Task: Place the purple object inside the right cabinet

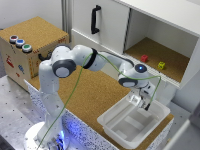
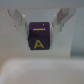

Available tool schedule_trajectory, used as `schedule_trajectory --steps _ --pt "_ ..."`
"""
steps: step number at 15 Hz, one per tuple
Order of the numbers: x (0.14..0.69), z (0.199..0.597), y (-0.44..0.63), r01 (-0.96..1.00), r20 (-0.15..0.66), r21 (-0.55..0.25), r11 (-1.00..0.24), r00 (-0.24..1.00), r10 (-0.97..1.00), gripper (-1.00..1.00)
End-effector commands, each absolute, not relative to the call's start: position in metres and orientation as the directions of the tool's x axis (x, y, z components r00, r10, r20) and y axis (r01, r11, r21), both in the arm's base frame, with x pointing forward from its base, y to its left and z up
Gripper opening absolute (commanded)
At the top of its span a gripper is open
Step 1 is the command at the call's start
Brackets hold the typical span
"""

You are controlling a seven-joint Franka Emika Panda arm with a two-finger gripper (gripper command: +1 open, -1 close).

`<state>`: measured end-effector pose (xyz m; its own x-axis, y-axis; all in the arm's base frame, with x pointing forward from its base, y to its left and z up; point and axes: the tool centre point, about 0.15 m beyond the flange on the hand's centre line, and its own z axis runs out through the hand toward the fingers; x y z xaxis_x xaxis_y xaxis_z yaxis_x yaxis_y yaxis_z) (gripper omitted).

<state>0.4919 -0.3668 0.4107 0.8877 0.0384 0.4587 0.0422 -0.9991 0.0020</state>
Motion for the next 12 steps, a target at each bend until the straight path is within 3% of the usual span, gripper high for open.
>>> schedule_trajectory --steps 1,5,8,12 --pt "0.542 0.526 -0.350 0.164 0.534 -0.107 -0.981 0.842 0.083 -1.00" --pt "0.591 0.545 -0.326 0.206 0.519 -0.061 -0.977 0.842 0.145 -1.00" --pt "0.620 0.522 -0.310 0.211 0.490 -0.033 -0.977 0.855 0.168 -1.00" --pt "0.665 0.502 -0.316 0.192 0.529 0.001 -0.981 0.833 0.163 -1.00"
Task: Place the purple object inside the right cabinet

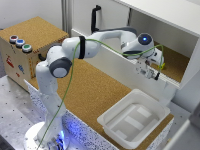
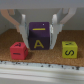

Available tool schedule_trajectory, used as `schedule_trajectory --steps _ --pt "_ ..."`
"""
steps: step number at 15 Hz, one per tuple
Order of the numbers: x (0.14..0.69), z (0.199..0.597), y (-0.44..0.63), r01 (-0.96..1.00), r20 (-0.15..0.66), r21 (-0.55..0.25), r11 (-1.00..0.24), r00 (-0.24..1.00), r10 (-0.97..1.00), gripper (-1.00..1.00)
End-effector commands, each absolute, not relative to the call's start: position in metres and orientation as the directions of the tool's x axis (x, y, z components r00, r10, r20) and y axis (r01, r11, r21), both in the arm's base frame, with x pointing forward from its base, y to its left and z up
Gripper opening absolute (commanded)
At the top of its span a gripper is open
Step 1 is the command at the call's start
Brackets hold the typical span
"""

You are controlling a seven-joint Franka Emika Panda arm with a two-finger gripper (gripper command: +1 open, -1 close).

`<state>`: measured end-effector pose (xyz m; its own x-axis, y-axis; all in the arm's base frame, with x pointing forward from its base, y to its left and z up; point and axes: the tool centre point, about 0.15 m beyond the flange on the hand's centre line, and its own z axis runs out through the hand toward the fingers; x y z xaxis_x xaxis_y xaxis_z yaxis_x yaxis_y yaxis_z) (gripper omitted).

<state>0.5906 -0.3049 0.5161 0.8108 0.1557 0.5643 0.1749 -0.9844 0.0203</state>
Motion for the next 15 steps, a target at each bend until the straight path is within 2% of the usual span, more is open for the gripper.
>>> schedule_trajectory --steps 1,5,8,9,12,15 --pt "0.677 0.497 -0.319 0.198 0.525 -0.015 -0.980 0.836 0.161 -1.00" --pt "0.705 0.470 -0.322 0.256 0.471 -0.060 -0.965 0.859 0.199 -1.00" --pt "0.701 0.472 -0.322 0.268 0.470 -0.070 -0.961 0.859 0.205 -1.00" --pt "0.700 0.471 -0.323 0.266 0.470 -0.067 -0.962 0.858 0.205 1.00" --pt "0.687 0.478 -0.316 0.303 0.483 -0.069 -0.950 0.844 0.234 1.00" --pt "0.659 0.509 -0.298 0.362 0.512 -0.046 -0.931 0.809 0.290 1.00"
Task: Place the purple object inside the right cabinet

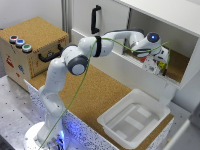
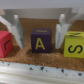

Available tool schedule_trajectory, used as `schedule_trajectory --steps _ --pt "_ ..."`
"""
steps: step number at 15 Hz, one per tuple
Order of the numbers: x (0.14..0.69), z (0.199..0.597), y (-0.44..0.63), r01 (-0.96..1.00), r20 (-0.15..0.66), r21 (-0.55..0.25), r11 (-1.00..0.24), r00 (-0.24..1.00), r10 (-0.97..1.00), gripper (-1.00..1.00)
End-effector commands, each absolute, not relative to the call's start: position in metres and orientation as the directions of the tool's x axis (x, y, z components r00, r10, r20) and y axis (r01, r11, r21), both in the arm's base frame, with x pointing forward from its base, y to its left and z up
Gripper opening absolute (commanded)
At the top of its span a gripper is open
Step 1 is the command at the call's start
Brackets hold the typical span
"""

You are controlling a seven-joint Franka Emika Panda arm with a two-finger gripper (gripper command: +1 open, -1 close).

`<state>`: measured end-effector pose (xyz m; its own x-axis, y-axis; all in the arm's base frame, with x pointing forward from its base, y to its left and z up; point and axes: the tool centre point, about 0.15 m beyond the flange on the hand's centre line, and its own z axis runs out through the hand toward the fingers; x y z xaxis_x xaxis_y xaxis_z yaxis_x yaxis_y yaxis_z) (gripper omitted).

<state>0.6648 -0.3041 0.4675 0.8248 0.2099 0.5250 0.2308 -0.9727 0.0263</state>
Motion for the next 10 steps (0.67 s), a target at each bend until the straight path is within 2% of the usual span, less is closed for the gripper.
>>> schedule_trajectory --steps 1,6,10 --pt "0.644 0.522 -0.290 0.376 0.535 -0.039 -0.926 0.790 0.299 1.00" --pt "0.578 0.542 -0.266 0.376 0.538 -0.043 -0.926 0.789 0.296 1.00" --pt "0.530 0.536 -0.252 0.299 0.482 -0.036 -0.954 0.841 0.245 1.00"
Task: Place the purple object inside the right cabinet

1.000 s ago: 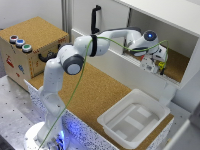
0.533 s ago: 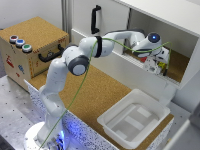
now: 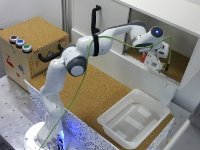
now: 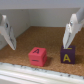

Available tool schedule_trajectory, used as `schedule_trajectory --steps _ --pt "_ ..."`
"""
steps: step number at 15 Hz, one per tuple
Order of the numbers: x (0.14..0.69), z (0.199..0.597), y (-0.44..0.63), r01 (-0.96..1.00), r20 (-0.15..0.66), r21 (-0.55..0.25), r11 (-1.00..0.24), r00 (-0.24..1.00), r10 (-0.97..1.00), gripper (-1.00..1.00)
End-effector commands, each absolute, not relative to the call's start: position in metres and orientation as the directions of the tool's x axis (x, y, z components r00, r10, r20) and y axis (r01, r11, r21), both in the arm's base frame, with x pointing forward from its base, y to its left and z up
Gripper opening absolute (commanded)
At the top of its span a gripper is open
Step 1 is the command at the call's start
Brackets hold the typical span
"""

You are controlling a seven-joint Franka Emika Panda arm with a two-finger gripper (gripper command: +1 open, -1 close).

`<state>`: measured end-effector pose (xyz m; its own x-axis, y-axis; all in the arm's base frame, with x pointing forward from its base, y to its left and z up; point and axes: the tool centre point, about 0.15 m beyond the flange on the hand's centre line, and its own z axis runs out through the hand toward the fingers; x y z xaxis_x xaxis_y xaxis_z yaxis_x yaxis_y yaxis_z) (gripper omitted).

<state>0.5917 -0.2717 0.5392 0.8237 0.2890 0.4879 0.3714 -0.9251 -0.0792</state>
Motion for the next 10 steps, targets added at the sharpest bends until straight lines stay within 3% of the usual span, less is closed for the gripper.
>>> schedule_trajectory --steps 1,5,10 --pt "0.521 0.535 -0.251 0.273 0.460 -0.025 -0.962 0.857 0.231 1.00" --pt "0.480 0.550 -0.251 0.223 0.439 0.007 -0.975 0.875 0.203 1.00" --pt "0.428 0.530 -0.223 0.268 0.386 -0.035 -0.963 0.892 0.234 1.00"
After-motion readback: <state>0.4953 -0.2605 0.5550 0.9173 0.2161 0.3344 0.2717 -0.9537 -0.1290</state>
